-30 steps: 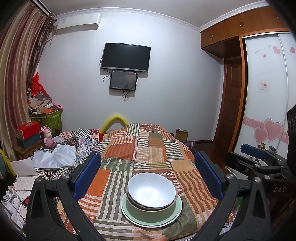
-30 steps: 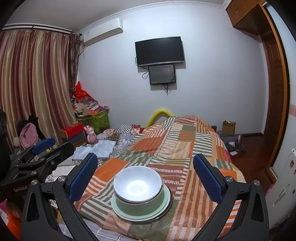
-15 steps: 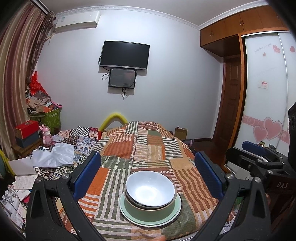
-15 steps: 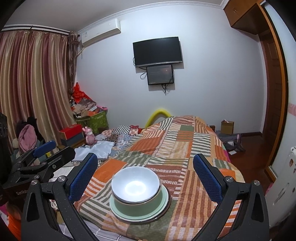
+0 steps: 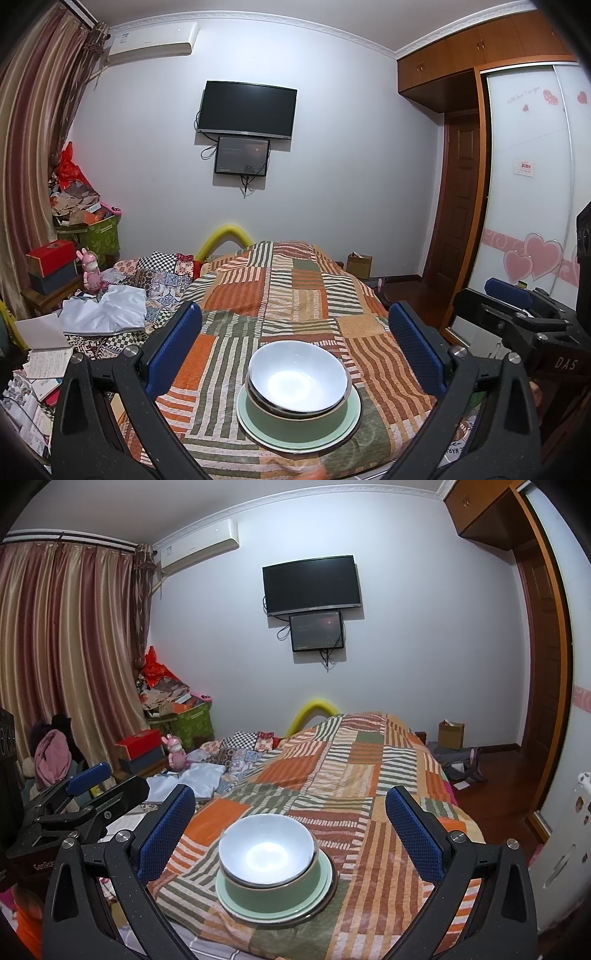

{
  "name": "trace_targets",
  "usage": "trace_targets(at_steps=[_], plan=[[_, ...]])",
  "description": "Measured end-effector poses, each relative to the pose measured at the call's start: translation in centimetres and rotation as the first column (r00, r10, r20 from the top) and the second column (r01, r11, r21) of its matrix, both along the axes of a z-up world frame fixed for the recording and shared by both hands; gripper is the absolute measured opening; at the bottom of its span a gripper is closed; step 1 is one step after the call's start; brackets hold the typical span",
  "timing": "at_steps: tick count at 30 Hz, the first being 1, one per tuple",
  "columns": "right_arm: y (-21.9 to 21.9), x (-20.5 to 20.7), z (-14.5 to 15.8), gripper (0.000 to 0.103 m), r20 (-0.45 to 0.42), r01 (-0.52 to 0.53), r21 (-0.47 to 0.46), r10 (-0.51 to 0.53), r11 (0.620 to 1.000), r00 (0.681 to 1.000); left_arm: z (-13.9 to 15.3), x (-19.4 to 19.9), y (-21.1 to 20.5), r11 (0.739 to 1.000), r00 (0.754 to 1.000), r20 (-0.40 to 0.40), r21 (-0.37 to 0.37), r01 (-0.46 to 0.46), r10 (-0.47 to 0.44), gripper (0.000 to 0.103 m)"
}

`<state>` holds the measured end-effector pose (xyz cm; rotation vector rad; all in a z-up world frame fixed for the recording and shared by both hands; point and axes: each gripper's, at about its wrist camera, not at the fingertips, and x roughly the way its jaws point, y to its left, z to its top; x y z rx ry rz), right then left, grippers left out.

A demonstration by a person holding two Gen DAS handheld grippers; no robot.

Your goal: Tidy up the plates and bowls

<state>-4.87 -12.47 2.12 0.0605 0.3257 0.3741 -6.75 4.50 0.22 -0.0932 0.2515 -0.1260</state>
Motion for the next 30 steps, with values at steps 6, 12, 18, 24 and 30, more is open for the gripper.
trace_targets(at_steps=[6,12,18,24,30], plan=[[-0.18,0.10,0.10,0.103,0.000,0.004,0.000,-0.004,1.000,1.000,0.01,0.11,-0.07,1.000,1.000,-0.005,0.004,0.009,-0.009,0.102],[-0.25,0.29,0.20,0.103,0.000,0.008,0.001,-0.008,1.000,1.000,0.13,-0.03,-0.19,1.000,1.000,0.002,0.008,0.009,-0.009,0.102],[-0.28,0.32,0.20,0.103,0.001,0.009,0.001,-0.009,1.000,1.000,0.25,0.06,0.04,1.000,1.000,0.005,0.000,-0.002,0.002,0.102],[-0.27,0.33,0.21,0.103,-0.002,0.009,-0.002,-0.009,1.000,1.000,0.08,0.26,0.10,1.000,1.000,-0.001,-0.004,-0.003,0.003,0.102],[-0.30,0.61,0.15,0.103,-0.008,0.010,-0.001,-0.010,1.000,1.000,-0.24,0.65,0.18,1.000,1.000,-0.016,-0.012,0.011,-0.012,0.102]])
